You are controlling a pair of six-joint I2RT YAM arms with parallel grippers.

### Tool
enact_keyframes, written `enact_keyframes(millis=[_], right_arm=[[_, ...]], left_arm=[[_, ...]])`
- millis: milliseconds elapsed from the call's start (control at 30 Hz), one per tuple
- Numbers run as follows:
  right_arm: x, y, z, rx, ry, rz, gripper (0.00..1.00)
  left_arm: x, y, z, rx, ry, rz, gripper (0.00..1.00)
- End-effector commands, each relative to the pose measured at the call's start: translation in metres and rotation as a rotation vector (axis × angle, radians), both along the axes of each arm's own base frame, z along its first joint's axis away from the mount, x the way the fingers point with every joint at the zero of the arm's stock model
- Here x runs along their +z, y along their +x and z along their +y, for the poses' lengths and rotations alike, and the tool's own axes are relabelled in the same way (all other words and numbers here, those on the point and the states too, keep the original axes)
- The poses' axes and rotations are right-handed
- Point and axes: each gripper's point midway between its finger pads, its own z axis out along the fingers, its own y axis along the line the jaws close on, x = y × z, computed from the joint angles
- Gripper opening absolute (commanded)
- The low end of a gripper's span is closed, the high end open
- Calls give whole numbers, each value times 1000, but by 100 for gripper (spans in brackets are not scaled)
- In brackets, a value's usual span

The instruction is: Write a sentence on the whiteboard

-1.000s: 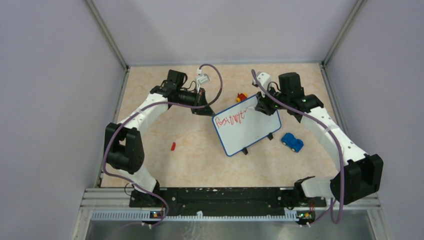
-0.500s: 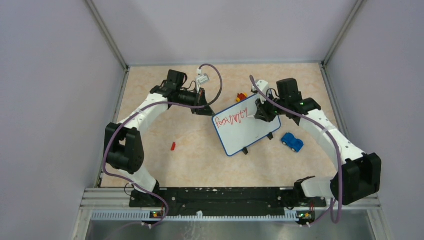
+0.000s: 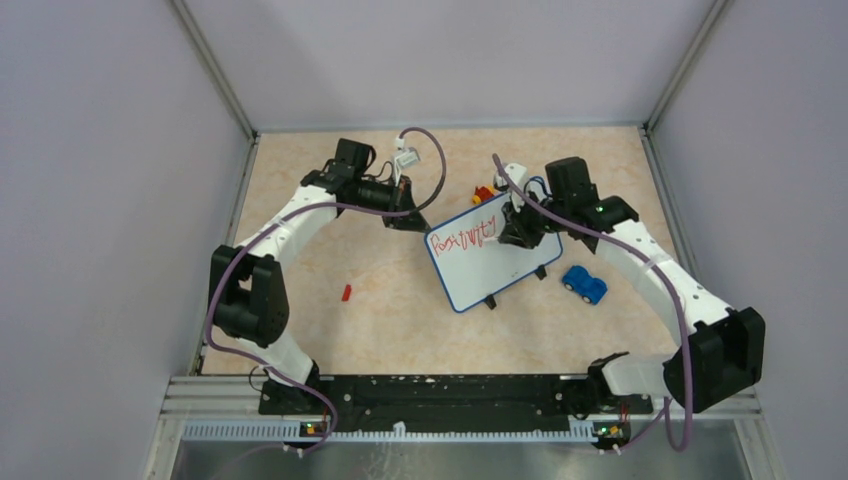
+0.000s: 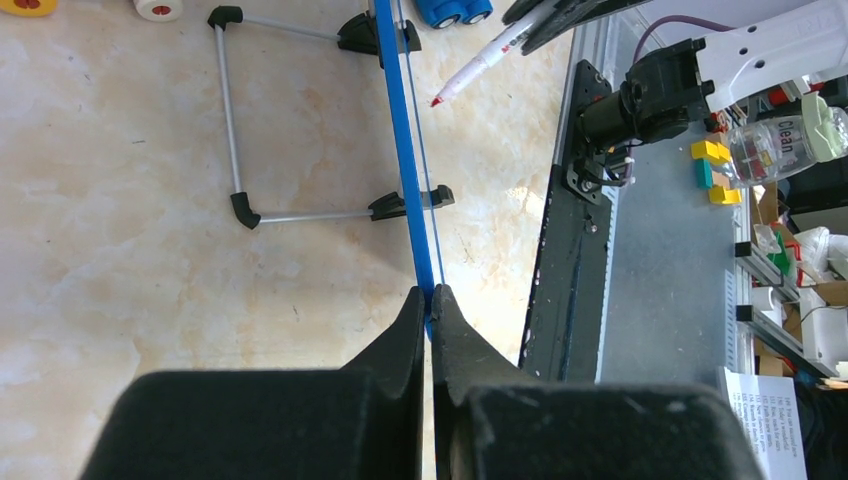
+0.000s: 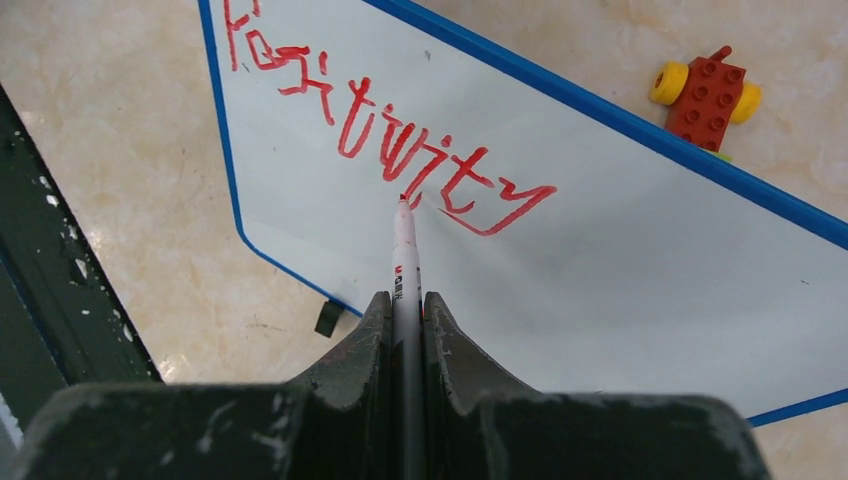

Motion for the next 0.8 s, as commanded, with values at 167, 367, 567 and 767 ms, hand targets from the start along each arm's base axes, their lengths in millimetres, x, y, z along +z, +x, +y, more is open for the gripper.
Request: enact_keyframes(millis=[167, 367, 567, 767], right_arm=[[44, 7, -20, -16, 111, -68, 0], [44, 8, -31, -35, 111, -74, 0], [38, 17, -39, -75, 97, -87, 0], [33, 31, -45, -117, 77, -104, 0]], left_arm=[[2, 10, -8, -27, 4, -46, 0], [2, 19, -11, -19, 13, -50, 0], [3, 19, -10, -12, 19, -49, 2], [9, 15, -10, -16, 5, -55, 9]])
